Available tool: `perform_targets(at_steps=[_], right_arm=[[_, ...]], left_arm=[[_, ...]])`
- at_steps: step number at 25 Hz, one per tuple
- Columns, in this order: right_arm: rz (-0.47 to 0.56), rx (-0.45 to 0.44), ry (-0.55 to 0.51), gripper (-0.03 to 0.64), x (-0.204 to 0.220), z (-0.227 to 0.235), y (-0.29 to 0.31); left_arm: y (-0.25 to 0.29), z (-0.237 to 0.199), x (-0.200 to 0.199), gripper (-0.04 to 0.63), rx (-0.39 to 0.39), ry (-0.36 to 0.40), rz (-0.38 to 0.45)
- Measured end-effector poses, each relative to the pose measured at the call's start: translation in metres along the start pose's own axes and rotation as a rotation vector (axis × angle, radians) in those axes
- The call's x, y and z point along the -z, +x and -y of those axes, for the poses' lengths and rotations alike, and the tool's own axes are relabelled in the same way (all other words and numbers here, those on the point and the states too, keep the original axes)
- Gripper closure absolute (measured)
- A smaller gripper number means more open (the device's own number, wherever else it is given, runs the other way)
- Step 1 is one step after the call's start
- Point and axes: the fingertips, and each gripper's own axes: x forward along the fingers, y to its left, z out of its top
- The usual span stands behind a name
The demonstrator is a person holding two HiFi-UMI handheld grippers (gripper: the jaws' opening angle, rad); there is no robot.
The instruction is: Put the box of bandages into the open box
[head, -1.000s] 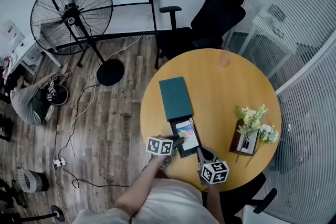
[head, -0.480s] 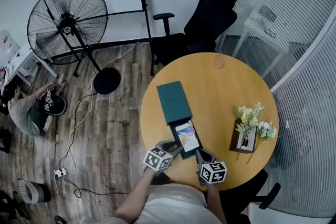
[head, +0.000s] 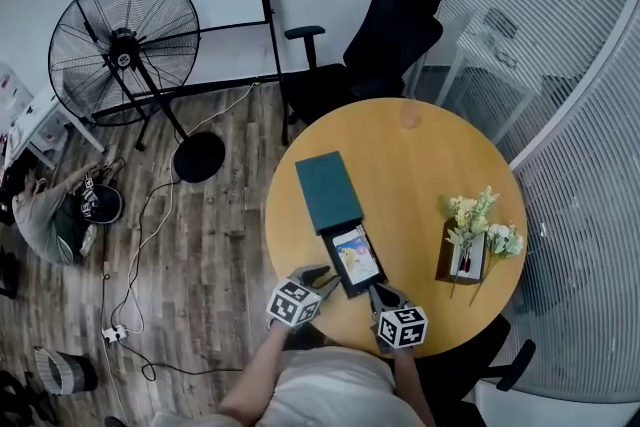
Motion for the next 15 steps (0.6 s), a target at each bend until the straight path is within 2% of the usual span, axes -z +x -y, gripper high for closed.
perform_targets(at_steps=[12,15], right_arm=[[0.016,0.016,0.001,0.620,0.0005,0.0003,-0.0038],[0.007,0.014,0.000,0.620,0.0032,-0.0009,-0.0039]], left_arm=[[-0.0056,0.0002,0.0024,0.477,-0.019,0.050,-0.007],[-0.0093,-0.0001,-0.0009,0.504,-0.027,0.053,0.014]])
